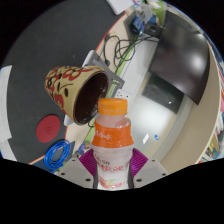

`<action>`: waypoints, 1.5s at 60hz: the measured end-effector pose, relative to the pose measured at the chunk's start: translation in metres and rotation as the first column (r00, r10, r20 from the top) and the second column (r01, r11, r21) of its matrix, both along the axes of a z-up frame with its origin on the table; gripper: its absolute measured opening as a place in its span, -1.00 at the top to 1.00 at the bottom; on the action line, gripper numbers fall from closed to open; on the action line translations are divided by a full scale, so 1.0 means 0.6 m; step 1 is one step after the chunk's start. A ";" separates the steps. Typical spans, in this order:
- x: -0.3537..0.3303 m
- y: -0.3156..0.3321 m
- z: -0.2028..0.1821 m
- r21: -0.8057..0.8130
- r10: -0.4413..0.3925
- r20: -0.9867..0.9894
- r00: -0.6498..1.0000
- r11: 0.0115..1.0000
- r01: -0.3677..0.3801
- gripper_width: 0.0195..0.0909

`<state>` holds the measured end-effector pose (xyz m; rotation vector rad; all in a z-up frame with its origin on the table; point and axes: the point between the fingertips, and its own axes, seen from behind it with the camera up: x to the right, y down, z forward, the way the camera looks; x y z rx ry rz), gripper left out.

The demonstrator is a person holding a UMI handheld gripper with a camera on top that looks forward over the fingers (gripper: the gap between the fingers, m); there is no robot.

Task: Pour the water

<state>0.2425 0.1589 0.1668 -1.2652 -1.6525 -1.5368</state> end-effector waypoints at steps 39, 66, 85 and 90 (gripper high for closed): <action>0.022 -0.046 0.007 -0.103 -0.076 -0.991 -0.109 0.957 0.270 0.42; 0.027 -0.008 -0.146 -0.223 -0.098 -0.901 -0.423 0.940 0.257 0.42; 0.026 -0.023 -0.151 -0.177 -0.054 -0.913 -0.405 0.945 0.274 0.31; 0.028 -0.023 -0.153 -0.185 -0.056 -0.906 -0.419 0.943 0.275 0.14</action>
